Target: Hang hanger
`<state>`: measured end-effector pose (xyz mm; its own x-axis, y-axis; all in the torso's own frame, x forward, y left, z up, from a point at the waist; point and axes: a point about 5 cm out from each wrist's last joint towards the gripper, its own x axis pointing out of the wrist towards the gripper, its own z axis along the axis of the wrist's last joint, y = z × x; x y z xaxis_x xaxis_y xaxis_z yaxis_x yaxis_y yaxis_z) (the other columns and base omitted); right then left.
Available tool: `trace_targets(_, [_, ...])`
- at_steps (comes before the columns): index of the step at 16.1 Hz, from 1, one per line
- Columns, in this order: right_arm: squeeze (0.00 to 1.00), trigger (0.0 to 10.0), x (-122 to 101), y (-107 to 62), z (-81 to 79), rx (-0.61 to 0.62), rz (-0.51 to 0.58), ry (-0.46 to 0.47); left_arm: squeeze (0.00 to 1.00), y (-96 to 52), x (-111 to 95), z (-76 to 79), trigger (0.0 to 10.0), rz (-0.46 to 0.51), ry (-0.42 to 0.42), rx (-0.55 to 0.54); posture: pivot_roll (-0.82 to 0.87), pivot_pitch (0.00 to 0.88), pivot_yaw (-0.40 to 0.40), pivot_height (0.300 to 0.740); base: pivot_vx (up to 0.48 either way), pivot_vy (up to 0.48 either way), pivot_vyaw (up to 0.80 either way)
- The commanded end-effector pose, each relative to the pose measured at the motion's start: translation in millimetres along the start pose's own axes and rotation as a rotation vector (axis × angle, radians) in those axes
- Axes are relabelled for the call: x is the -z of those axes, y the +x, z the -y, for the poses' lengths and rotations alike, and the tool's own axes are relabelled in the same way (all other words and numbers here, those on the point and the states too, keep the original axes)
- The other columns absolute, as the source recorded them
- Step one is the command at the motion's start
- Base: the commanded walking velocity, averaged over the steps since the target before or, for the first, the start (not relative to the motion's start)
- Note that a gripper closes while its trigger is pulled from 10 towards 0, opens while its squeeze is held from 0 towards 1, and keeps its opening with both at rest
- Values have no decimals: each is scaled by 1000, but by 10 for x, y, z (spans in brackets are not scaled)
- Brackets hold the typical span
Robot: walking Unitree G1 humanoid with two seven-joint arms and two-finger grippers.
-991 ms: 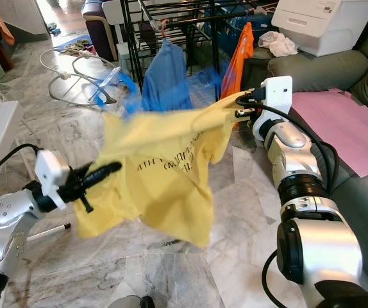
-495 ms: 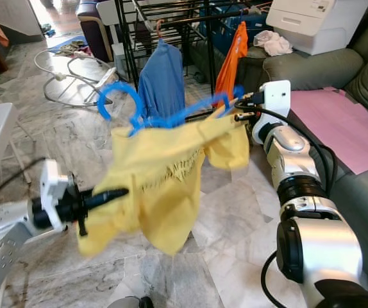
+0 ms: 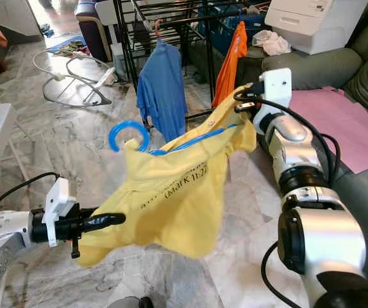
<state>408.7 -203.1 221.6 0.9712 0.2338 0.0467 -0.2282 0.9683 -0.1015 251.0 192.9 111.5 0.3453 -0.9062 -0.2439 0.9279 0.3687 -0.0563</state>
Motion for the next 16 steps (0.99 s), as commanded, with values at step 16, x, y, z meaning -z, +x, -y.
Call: trace_targets(16, [0, 0, -194, 25, -78, -103, 73, -129, 0, -35, -61, -541, 0, 96, 103, -590, -62, 28, 25, 740, 0, 0, 0])
